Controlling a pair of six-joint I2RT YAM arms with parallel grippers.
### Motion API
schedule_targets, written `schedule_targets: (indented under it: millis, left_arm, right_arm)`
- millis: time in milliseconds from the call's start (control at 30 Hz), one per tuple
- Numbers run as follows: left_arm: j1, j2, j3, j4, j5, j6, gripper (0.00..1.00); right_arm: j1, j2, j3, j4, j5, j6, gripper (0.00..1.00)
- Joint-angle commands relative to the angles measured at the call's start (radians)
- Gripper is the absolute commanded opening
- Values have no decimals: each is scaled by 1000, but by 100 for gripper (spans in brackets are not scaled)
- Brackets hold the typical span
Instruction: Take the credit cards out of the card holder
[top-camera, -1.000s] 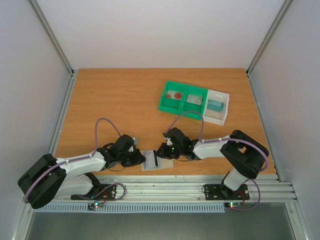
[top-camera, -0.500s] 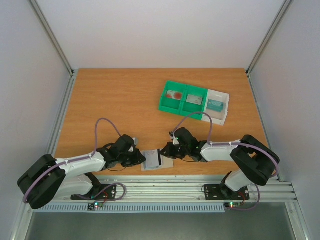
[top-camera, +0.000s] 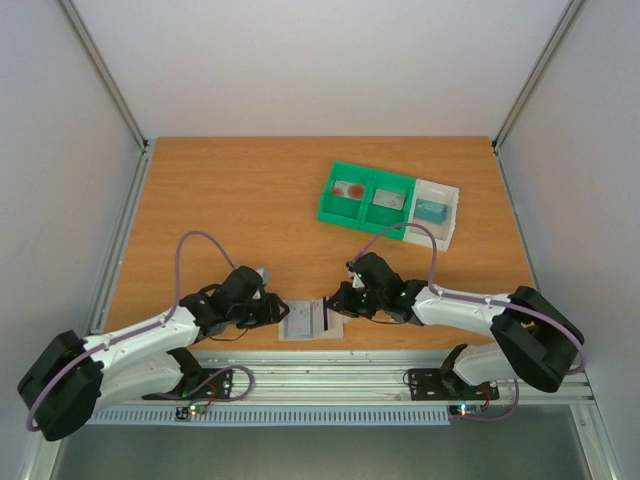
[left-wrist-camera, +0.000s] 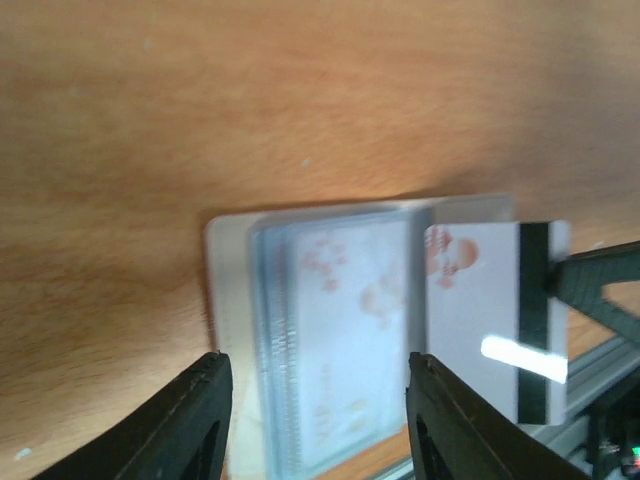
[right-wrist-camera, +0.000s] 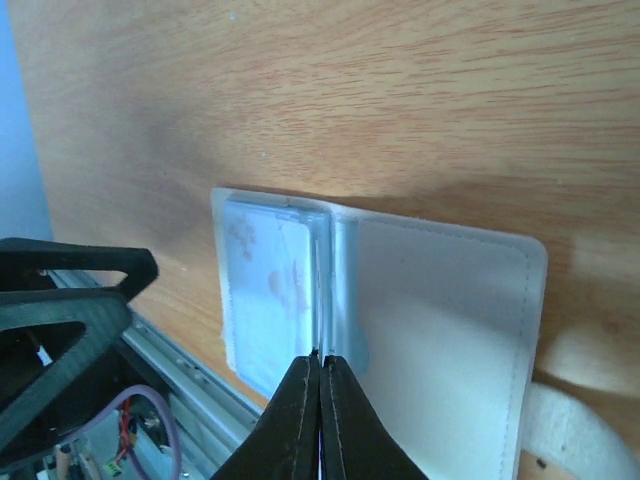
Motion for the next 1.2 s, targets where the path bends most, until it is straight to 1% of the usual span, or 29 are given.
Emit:
schedule_targets:
  millis: [0,67,133,267,333,433,500,600,700,800,900,1033,1167]
  left_arm:
    - [0,-77,80,-66,-59,90,52]
    - [-1,-97,99,-61,-45,134,55]
    - [-1,-123,99,-12,-12,174,56]
    - [-1,-185,84,61,31,233,58]
    - [-1,-210,79,67,33,275,60]
    - [-2,-248,77,55,39,352,62]
    - [-2,-280,77,55,47,388,62]
    - [-1,-310,76,89,91,442,60]
    - [-1,-300,77,115,128,486,59]
    - [-2,-290,72,147,163,505,61]
    - [-2,-279,70,170,194,526,65]
    - [-3,-260,68,177,206,557,73]
    - [-6,-193,81,178,207,563,74]
  right_arm:
    - [-6,-63,57,-131,11,66,1]
    - [-6,-84,88,-189,8,93,1]
    - [-6,-100,123,-247,14,126,1]
    - [-6,-120,171,-296,19,210,1]
    - [-7,-125,190,-304,14,258,1]
    - [-7,-125,223,-358,22,353,1]
    - [-7,-118,260,-423,34,413,1]
    - [-7,-97,328,-524,56,455,1]
    - [-13,-81,357,-577,61,505,1]
    - [-24,-54,378,-612,28,547,1]
    - [-29,-25,409,-638,-4,564,1]
    - [-32,-24,407,-606,17,607,1]
    - [-61,1,412,-575,-24,637,1]
